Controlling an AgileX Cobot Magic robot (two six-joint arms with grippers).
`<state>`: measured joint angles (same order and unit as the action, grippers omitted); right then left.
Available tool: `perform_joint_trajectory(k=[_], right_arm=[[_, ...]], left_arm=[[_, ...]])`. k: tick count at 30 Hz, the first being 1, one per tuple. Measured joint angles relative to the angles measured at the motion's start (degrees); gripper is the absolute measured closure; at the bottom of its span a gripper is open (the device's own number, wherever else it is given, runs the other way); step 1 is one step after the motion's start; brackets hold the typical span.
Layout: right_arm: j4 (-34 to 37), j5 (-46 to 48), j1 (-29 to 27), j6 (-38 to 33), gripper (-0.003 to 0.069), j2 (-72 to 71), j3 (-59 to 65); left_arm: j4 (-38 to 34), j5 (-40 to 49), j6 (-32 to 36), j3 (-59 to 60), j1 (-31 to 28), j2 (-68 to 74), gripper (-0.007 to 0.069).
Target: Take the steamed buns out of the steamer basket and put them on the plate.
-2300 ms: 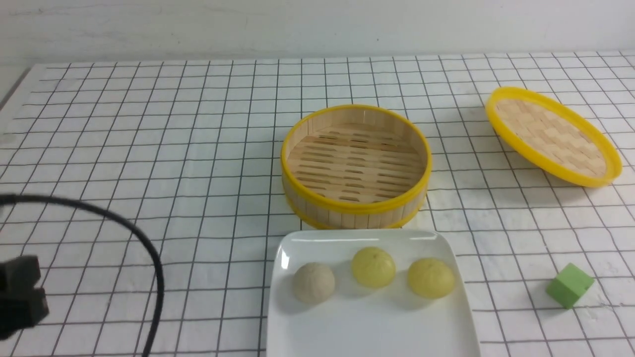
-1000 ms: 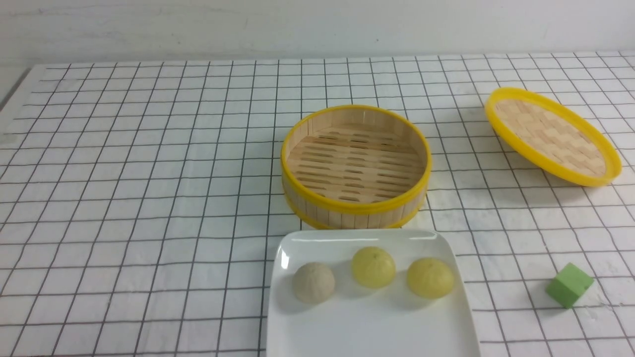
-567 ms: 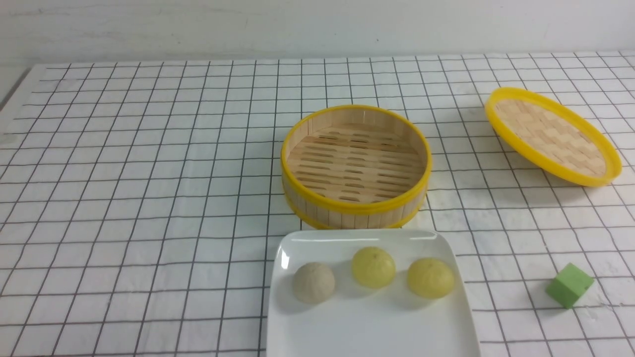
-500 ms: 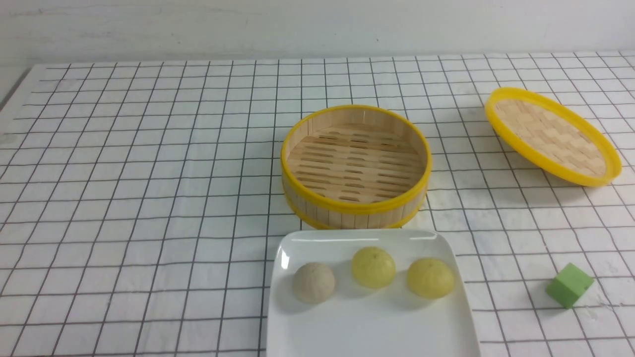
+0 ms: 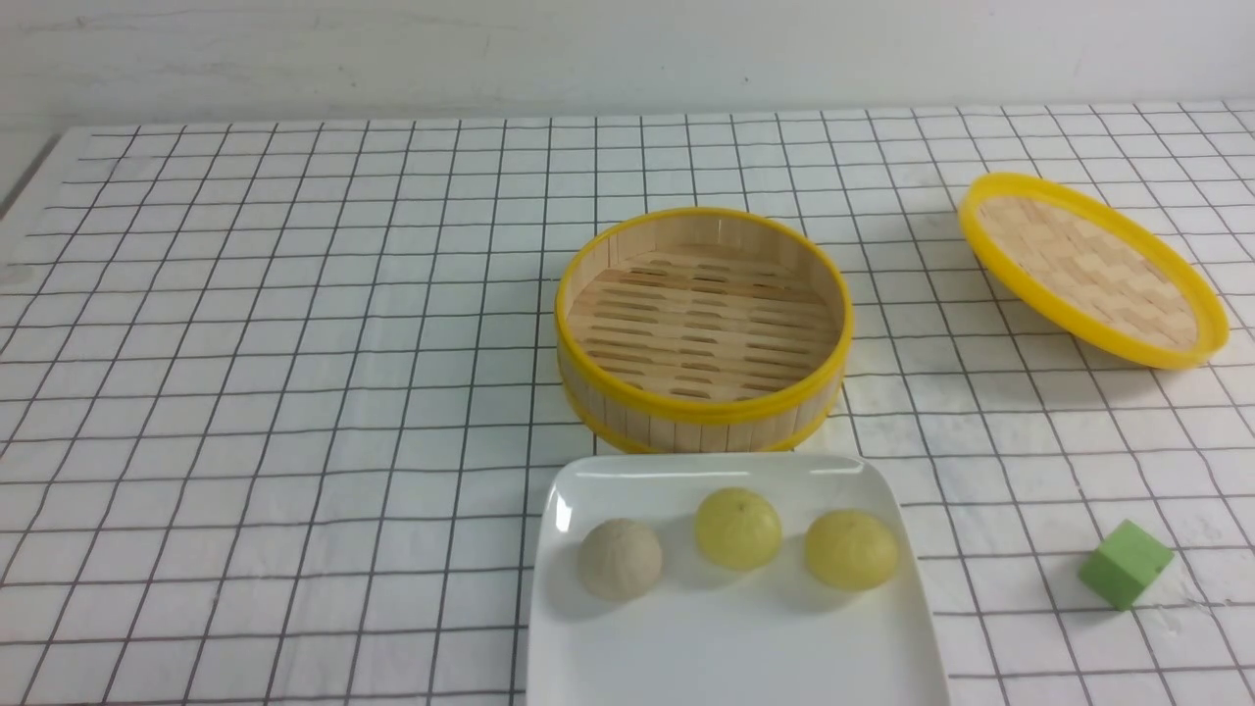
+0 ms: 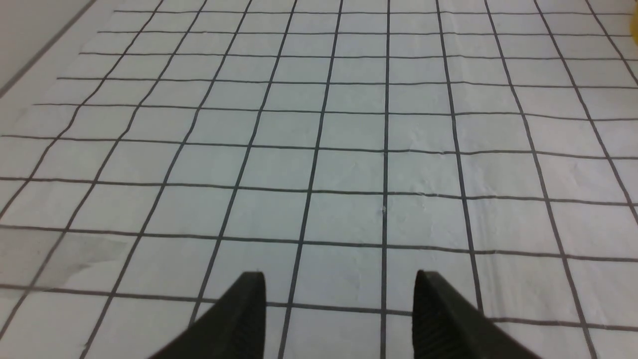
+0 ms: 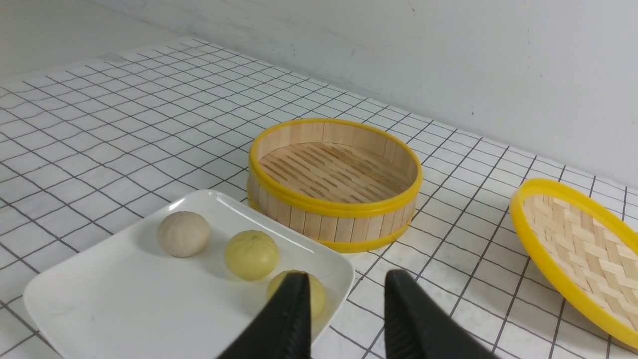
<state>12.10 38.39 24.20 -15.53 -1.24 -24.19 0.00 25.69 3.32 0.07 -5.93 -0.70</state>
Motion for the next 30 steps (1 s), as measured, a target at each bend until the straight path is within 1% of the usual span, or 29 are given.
perform_joint_trajectory(k=[14, 17, 19, 23, 26, 28, 30], right_arm=[[0.56, -0.97, 0.00, 0.00, 0.0420, 0.00, 0.56], [0.89, -3.98, 0.00, 0.00, 0.0420, 0.00, 3.78], [0.73, -6.95, 0.00, 0.00, 0.0420, 0.00, 8.13], [-2.24, -11.32, 0.00, 0.00, 0.0420, 0.04, 16.19], [-4.88, -12.63, -0.48, 0.00, 0.0420, 0.04, 19.60], [-5.28, -12.71, -0.93, 0.00, 0.0420, 0.04, 20.35], [-5.06, -12.71, -3.17, 0.00, 0.0420, 0.04, 20.81]], left_arm=[[0.00, 0.05, 0.00, 0.00, 0.00, 0.00, 0.0210], [0.00, 0.05, 0.00, 0.00, 0.00, 0.00, 0.0210], [0.00, 0.11, 0.00, 0.00, 0.00, 0.00, 0.0210], [0.00, 0.11, 0.00, 0.00, 0.00, 0.00, 0.0210], [0.00, 0.11, 0.00, 0.00, 0.00, 0.00, 0.0210], [0.32, 0.11, 0.00, 0.00, 0.00, 0.00, 0.0210], [0.32, 0.11, 0.00, 0.00, 0.00, 0.00, 0.0210]])
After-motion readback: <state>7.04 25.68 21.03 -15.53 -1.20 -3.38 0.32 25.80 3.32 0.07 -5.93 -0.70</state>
